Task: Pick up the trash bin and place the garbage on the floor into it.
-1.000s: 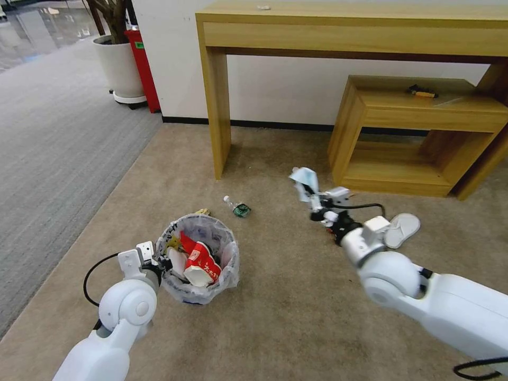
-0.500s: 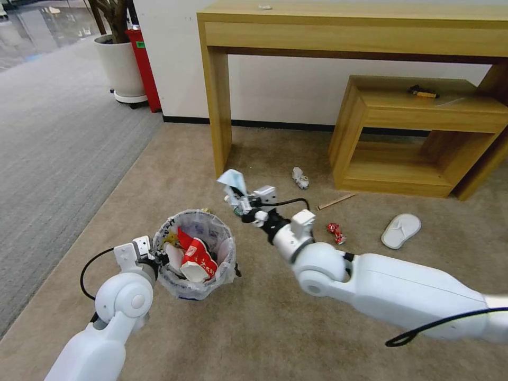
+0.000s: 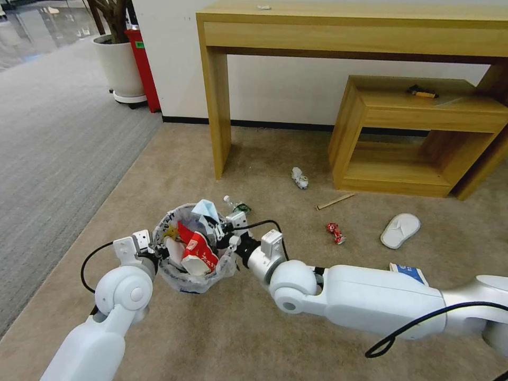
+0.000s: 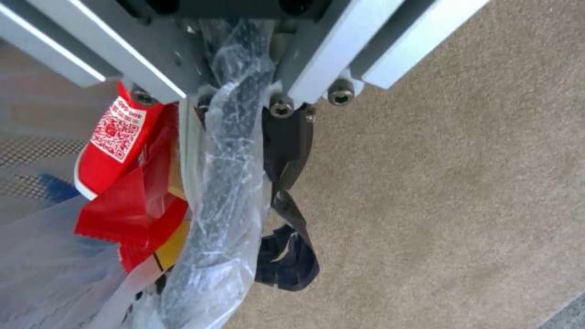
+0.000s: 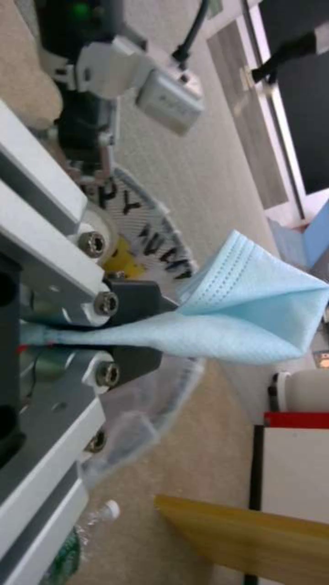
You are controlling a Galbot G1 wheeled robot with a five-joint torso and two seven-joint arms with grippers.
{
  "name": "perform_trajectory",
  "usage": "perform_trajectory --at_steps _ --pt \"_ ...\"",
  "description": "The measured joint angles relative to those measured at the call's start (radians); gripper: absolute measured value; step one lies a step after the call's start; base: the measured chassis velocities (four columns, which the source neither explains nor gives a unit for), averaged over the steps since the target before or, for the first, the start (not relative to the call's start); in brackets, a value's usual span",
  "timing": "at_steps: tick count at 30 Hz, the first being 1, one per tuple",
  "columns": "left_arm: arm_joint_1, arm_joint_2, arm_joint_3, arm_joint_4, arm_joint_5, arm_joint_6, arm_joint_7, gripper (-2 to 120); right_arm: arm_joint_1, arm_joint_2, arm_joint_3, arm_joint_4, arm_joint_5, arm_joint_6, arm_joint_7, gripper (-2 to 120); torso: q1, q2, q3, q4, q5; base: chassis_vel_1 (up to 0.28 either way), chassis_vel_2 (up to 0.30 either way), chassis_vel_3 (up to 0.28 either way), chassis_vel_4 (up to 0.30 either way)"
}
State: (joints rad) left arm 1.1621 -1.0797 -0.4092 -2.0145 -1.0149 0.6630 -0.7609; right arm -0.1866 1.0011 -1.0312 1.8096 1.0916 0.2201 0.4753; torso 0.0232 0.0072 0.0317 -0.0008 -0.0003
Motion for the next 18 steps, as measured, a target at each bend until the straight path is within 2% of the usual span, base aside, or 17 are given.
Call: perform_trajectory --at_steps 18 --pt "0.032 0.004 -0.011 -0.031 0.003 -0.001 0.003 0 -0.043 0.061 -0.017 -0.064 0.008 -0.04 0.078 0 0.0 0.0 0.0 0.0 0.0001 0.0 0.0 0.0 0.0"
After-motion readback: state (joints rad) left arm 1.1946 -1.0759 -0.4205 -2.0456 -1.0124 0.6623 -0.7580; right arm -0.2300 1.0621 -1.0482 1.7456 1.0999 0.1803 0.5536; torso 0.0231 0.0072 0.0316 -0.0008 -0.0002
